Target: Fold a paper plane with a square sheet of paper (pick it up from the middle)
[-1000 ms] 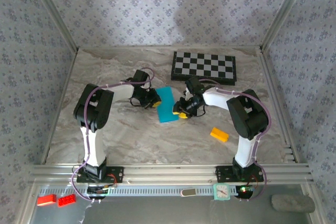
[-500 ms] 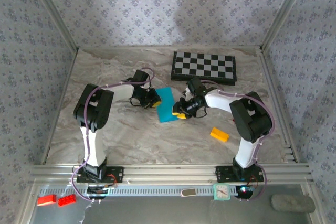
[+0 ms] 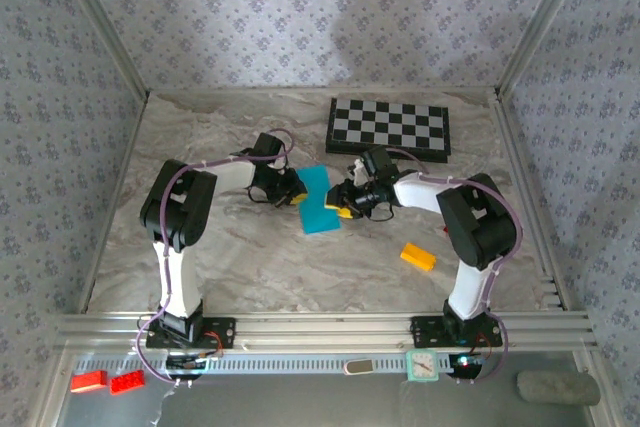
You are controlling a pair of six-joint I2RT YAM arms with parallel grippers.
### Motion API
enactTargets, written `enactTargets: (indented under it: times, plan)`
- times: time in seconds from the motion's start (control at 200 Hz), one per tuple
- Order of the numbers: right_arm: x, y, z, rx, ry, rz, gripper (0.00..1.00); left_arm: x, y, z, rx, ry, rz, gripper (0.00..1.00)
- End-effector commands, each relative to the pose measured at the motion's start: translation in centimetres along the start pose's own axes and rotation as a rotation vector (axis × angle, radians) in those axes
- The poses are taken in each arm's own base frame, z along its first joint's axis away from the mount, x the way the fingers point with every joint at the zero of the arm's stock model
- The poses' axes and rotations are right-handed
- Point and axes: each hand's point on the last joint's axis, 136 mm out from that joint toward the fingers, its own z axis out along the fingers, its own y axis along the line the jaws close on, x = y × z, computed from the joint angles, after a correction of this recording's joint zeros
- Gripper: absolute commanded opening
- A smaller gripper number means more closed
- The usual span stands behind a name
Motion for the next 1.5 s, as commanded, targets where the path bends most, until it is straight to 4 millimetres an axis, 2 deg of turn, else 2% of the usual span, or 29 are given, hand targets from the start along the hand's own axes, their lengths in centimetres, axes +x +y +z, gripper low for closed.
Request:
enactTargets:
  times: [0.0, 0.155, 0.375, 0.745, 0.925, 1.059, 1.154, 1.284, 1.494]
  plan:
    - [-0.3, 0.1, 0.4, -0.017, 0.008, -0.002, 0.42, 0.3, 3.0, 0.4, -0.099, 0.009, -0.045, 0.14]
    - [0.3, -0.3, 0.3, -0.013, 0.018, 0.031, 0.4, 0.4, 3.0, 0.3, -0.1, 0.011, -0.046, 0.14]
    - [1.6, -1.7, -0.2, 0.053, 0.039, 0.108, 0.3, 0.3, 2.9, 0.3, -0.095, 0.01, -0.045, 0.14]
    - [2.2, -2.4, -0.3, 0.086, 0.047, 0.172, 0.15, 0.3, 2.3, 0.1, -0.075, 0.009, -0.034, 0.14]
    - [2.1, -2.5, -0.5, 0.1, 0.044, 0.177, 0.06, -0.1, 0.4, -0.9, -0.025, -0.008, 0.015, 0.15]
    - [2.1, -2.5, -0.9, 0.109, 0.044, 0.171, 0.02, -1.8, -2.2, -2.9, 0.054, -0.079, 0.086, 0.22]
    - [2.1, -2.3, -1.2, 0.113, 0.047, 0.163, 0.01, -2.8, -3.1, -3.5, 0.085, -0.107, 0.106, 0.24]
    - [2.1, -2.0, -1.4, 0.112, 0.051, 0.156, 0.0, -3.4, -2.7, -2.9, 0.084, -0.098, 0.098, 0.24]
    - [1.9, -1.0, -1.4, 0.101, 0.057, 0.142, 0.0, -3.1, -1.7, -1.6, 0.053, -0.054, 0.082, 0.2]
